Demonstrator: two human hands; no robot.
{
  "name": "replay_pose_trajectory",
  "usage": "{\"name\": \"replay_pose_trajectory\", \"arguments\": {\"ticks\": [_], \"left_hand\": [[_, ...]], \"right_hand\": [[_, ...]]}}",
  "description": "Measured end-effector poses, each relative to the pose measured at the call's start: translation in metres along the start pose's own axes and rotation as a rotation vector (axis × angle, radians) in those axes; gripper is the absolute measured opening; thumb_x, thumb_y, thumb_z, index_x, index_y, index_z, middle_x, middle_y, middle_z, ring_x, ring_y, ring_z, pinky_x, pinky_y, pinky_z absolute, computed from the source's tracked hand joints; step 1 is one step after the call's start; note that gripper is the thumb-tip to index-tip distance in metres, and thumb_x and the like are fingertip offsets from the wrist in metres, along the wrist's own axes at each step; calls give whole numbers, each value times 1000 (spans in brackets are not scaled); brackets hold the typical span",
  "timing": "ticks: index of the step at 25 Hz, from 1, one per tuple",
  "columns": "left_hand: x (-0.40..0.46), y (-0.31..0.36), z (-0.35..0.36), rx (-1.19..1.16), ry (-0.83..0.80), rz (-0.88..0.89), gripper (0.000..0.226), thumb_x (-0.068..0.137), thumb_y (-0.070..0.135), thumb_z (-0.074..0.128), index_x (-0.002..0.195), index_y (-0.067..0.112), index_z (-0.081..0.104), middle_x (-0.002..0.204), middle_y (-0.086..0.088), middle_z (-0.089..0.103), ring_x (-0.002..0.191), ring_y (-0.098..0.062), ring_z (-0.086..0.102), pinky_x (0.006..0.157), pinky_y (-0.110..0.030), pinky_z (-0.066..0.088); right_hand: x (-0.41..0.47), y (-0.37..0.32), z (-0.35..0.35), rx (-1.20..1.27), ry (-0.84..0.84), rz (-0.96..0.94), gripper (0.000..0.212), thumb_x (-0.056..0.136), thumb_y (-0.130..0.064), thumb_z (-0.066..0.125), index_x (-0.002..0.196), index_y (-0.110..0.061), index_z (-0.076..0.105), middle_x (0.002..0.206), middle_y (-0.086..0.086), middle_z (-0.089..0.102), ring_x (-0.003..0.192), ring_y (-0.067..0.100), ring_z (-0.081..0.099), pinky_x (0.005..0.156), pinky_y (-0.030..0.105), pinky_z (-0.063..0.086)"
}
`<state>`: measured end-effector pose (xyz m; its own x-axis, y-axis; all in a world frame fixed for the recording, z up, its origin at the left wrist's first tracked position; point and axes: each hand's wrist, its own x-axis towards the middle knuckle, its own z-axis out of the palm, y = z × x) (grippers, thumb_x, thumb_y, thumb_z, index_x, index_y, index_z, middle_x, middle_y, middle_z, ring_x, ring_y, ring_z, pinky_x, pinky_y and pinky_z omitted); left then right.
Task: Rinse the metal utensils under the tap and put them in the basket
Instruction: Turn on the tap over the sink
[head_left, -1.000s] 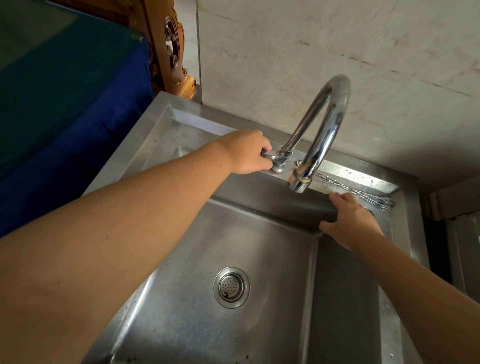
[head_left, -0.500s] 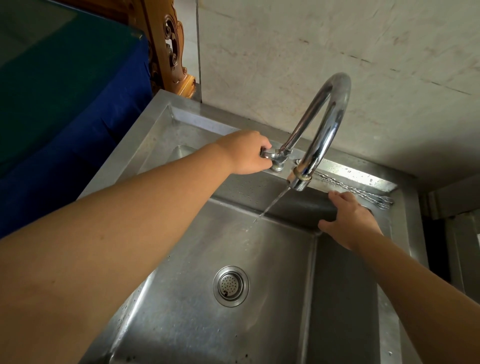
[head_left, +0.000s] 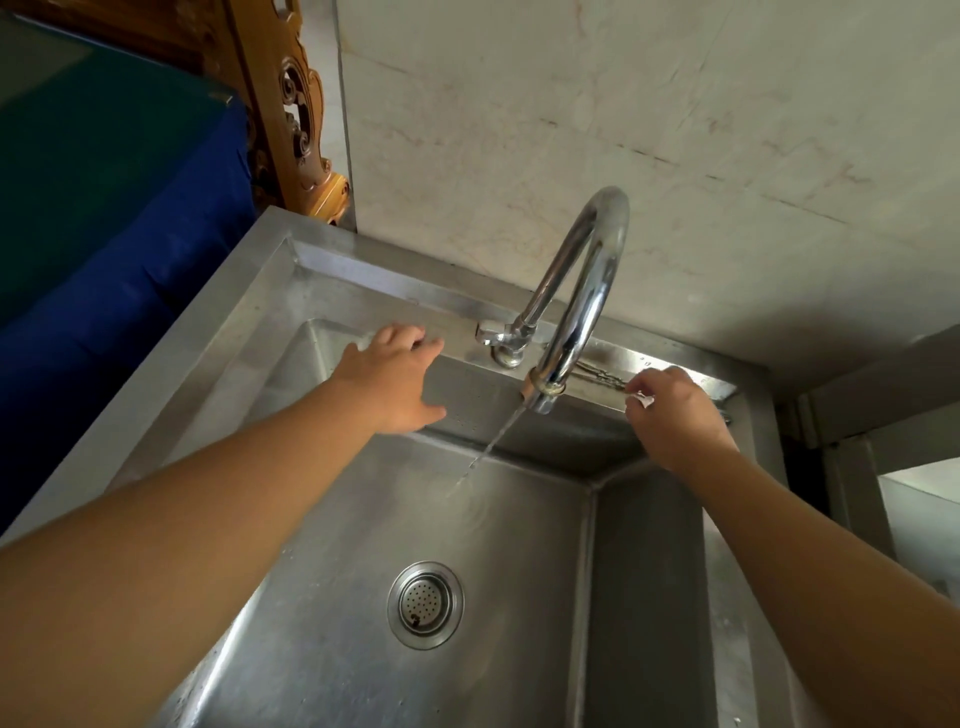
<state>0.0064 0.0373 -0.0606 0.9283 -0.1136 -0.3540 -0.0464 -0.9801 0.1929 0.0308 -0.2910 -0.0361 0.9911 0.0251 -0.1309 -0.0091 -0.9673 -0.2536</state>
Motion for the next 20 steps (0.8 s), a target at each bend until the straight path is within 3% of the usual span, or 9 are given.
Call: {"name": "replay_pose_trajectory", "arguments": {"ticks": [5,16,20], "left_hand": [[-1,1,13,-38,-9,-26,107,86,54,70,164,30,1,175,0,-4,160,-24,-9,125,-61,15],[-6,1,12,-105,-24,-19,110,85,41,73,164,30,-2,175,2,-9,160,-22,-15,127,-59,12],[-6,2,10,-108,-38,-27,111,85,40,74,164,30,-3,175,3,-11,159,-22,-15,126,-59,11]], "right_hand": [[26,1,-5,-152,-49,0,32,101,-22,53,128,-12,67,128,16,62,107,36,65,94,43,51],[38,6,0,-231,-82,-25,21,101,-18,52,110,-11,70,109,15,65,98,35,62,86,46,53],[32,12,-2,-230,49,-162,14,99,-9,53,103,-4,66,99,17,65,97,37,55,79,51,52]]}}
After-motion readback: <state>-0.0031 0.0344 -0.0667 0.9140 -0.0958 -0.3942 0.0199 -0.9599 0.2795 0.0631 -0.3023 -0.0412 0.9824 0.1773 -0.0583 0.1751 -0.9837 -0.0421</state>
